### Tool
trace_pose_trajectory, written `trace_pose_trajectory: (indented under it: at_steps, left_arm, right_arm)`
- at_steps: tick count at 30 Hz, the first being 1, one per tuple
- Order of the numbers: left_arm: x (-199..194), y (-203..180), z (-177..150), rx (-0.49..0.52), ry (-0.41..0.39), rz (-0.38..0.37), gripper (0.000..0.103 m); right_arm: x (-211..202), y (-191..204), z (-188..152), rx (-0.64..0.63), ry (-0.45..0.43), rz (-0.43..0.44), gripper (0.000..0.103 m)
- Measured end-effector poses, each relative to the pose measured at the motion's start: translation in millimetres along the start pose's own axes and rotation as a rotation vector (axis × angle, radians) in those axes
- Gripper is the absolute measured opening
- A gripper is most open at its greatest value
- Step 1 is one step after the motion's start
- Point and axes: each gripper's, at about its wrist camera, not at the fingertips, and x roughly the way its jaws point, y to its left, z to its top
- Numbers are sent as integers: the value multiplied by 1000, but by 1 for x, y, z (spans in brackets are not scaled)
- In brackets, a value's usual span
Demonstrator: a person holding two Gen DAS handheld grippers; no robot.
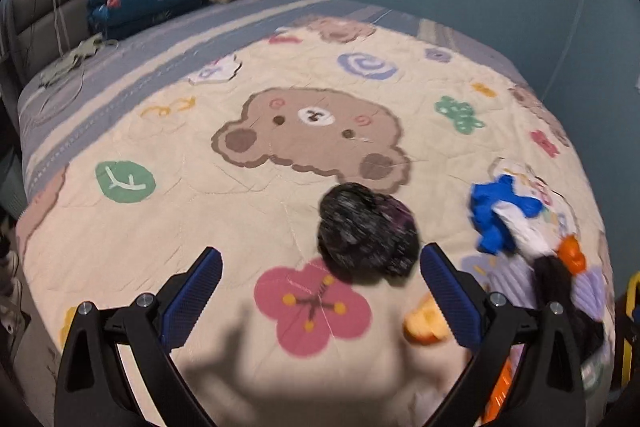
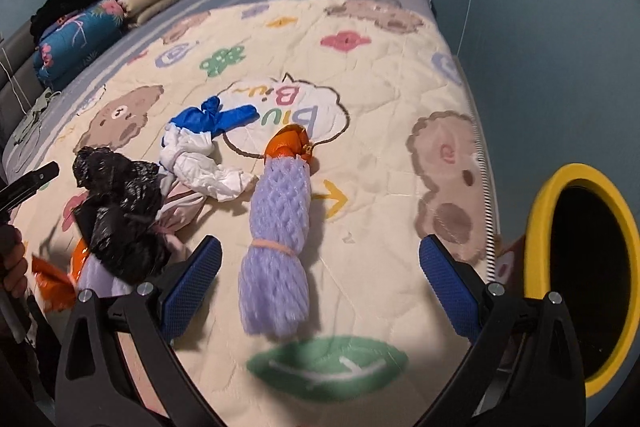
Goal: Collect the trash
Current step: 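Grasp the black plastic bag with the left tool while the right tool grasps the purple foam sleeve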
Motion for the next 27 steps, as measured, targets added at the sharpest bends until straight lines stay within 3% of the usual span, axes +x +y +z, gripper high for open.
trace_pose_trajectory:
  at_steps: [11,15,17,19,21,27]
  left_arm:
    - [52,-11,8,3,45,-28,94]
    - [55,-21,8,39,32,-50,81]
    - [56,-28,6,69,27,-68,63]
    - [57,-36,4,104,34,-92,48]
    - [57,-41,3,122,22,-90,43]
    - [51,-37,6,92,11,-100,30]
  right_arm:
    - [38,9,-6,-17,55,17,94]
    - [47,6,-6,-12,76,22,75]
    - [52,4,-7,-4,91,31,71]
    - [54,5,-8,-9,100,43,60]
    - [56,7,-9,-17,107,39,37]
    - [59,3,-12,6,120,80,28]
